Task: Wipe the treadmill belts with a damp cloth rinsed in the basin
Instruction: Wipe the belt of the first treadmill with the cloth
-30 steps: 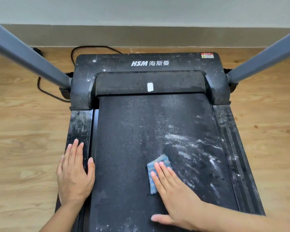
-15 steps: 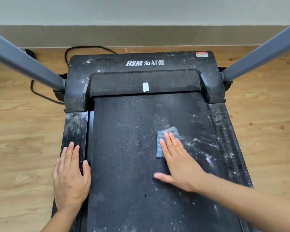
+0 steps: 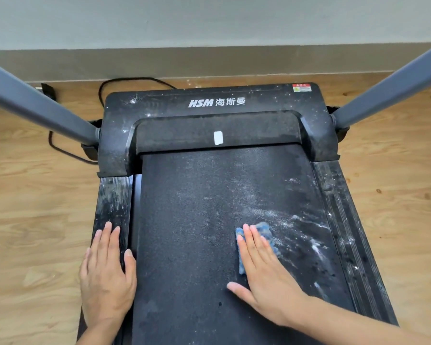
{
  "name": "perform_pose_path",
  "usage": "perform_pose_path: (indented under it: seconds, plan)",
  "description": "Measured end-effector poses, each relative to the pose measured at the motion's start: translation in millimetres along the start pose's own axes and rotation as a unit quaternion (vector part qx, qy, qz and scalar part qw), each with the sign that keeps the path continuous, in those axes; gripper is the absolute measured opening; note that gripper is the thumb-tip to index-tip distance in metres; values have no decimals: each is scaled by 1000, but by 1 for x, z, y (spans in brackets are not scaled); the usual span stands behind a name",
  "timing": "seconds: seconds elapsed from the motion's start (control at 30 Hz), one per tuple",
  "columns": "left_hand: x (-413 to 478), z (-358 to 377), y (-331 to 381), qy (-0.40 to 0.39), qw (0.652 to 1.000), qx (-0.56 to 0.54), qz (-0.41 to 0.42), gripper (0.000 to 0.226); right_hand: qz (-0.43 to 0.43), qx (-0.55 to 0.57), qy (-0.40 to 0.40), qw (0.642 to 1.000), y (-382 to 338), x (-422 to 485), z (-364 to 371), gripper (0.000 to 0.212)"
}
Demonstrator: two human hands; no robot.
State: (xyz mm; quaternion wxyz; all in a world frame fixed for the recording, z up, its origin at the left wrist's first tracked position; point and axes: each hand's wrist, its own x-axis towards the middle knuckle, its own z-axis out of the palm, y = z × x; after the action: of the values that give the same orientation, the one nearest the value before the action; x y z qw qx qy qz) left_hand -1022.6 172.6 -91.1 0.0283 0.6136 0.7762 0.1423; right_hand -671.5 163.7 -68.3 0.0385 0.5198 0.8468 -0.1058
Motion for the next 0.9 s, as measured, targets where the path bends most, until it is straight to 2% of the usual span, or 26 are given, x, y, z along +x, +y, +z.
perform_pose_path:
  seconds: [0.13, 0.27, 0.33, 0.5, 0.63, 0.73, 0.83, 0.9]
  plan:
    - [0, -1, 1, -6, 1000, 9, -6, 59, 34, 64, -24, 997, 34, 75, -19, 107]
    - [0, -2, 1, -8, 1000, 11, -3, 60, 97, 43, 12, 994, 73, 167, -37, 112]
    - [0, -2, 1, -9, 1000, 10, -8, 60, 102, 33, 14, 994, 84, 186, -43, 113]
    - [-1, -1, 1, -14, 1000, 5, -7, 60, 47, 68, -26, 996, 84, 134, -41, 116]
    - [0, -1, 0, -12, 1000, -3, -7, 60, -25, 55, -105, 993, 55, 14, -31, 116]
    - [0, -1, 0, -10, 1000, -6, -2, 61, -80, -2, -87, 993, 37, -61, -11, 112]
    - [2, -2, 0, -4, 1000, -7, 2, 61, -77, 11, -89, 993, 51, -46, -10, 107]
    - [1, -2, 1, -4, 1000, -2, 5, 61, -22, 38, -79, 996, 63, -2, -20, 108]
